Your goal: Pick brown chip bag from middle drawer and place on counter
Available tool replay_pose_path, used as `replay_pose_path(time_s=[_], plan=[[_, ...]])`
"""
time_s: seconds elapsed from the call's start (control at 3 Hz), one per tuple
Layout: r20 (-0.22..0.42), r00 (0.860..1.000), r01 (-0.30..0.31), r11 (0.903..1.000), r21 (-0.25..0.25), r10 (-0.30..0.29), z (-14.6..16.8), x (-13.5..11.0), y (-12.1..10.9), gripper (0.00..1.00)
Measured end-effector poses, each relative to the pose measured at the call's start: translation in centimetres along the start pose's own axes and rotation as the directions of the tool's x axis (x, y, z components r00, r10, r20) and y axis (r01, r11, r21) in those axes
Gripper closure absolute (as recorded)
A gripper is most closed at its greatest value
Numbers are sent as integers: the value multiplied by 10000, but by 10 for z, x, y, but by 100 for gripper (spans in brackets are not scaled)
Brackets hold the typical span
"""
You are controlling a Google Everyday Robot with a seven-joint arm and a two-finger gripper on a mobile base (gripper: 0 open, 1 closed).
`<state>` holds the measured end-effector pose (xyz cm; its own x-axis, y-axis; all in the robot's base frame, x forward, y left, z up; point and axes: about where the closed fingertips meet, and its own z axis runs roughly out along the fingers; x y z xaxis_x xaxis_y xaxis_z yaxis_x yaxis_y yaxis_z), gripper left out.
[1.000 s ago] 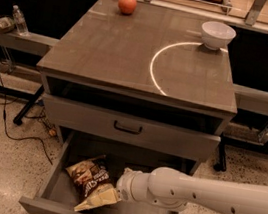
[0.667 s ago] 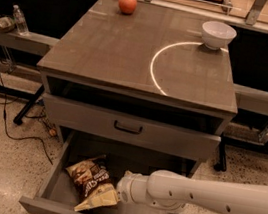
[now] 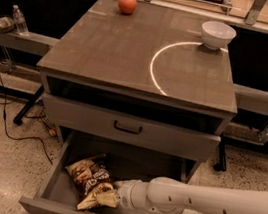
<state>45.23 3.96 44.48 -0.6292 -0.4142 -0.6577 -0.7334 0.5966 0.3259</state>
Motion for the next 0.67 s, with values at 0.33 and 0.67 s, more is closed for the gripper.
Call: replay_pose_path(time_s=[0.33, 0.67], plan=[[174, 9996, -208, 9998, -62, 209, 2, 3, 2, 65], [340, 9988, -351, 9994, -46, 352, -5, 7, 8, 96]])
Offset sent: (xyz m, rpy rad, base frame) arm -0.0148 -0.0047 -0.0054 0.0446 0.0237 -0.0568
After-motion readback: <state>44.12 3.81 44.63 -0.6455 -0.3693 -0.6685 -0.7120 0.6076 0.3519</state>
